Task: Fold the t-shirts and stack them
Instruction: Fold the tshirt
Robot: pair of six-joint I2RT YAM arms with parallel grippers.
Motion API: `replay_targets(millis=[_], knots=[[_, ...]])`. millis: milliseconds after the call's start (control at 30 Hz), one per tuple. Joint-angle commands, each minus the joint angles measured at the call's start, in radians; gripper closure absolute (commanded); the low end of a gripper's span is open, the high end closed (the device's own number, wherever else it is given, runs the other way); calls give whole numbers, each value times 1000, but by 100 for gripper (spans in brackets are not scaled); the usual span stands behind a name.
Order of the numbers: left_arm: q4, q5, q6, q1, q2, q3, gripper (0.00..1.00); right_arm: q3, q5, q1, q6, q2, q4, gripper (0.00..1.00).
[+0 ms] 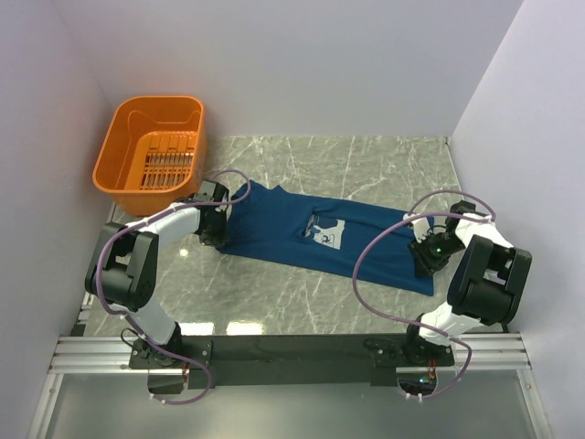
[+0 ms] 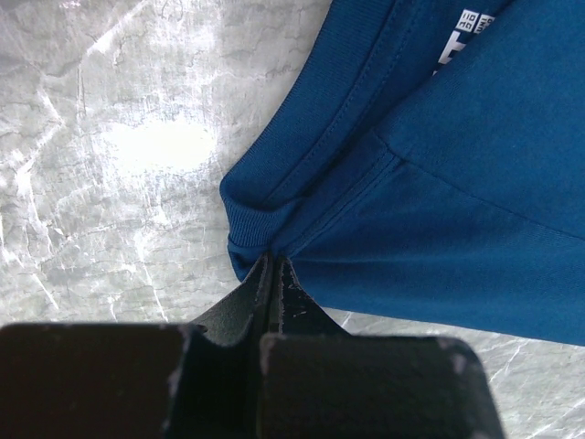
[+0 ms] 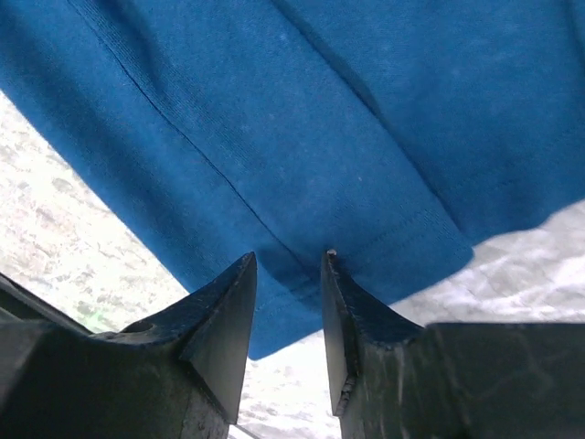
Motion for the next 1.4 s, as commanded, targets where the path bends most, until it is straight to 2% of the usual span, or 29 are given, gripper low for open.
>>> replay_targets(millis=[0, 133, 167, 267, 400, 667, 733, 767, 867, 933, 1100, 1200, 1367], knots=[[-5, 24, 14, 1, 10, 14, 99, -24, 20, 18, 25, 2, 62, 59], [-7, 22, 14, 1, 17, 14, 99, -29, 23, 25, 35, 8, 78, 67], [-7, 21, 14, 1, 18, 14, 99, -27, 22, 23, 39, -1, 79, 76], [-8, 7, 12, 1, 17, 14, 99, -15, 13, 21, 42, -39, 67, 92], [-10, -19, 9, 1, 12, 13, 99, 28, -10, 12, 41, -102, 21, 100], [-8, -57, 2, 3, -11, 6, 99, 77, -41, 3, 35, -161, -25, 100], [-7, -51, 3, 3, -9, 6, 99, 62, -38, 3, 33, -147, -23, 85], [-8, -47, 5, 3, -9, 10, 99, 53, -33, 8, 36, -130, -4, 65], [-5, -40, 6, 3, -8, 8, 100, 2, 3, 28, 53, -110, 74, 54], [-7, -39, 5, 3, -8, 10, 99, -27, 23, 55, 64, -95, 104, 52], [-7, -40, 8, 3, -6, 8, 100, -75, 89, 81, 107, -47, 201, 55], [-7, -40, 6, 4, -6, 8, 99, -83, 98, 81, 118, -37, 219, 62], [-7, -51, 5, 3, -8, 8, 99, -73, 85, 80, 119, -64, 204, 91]])
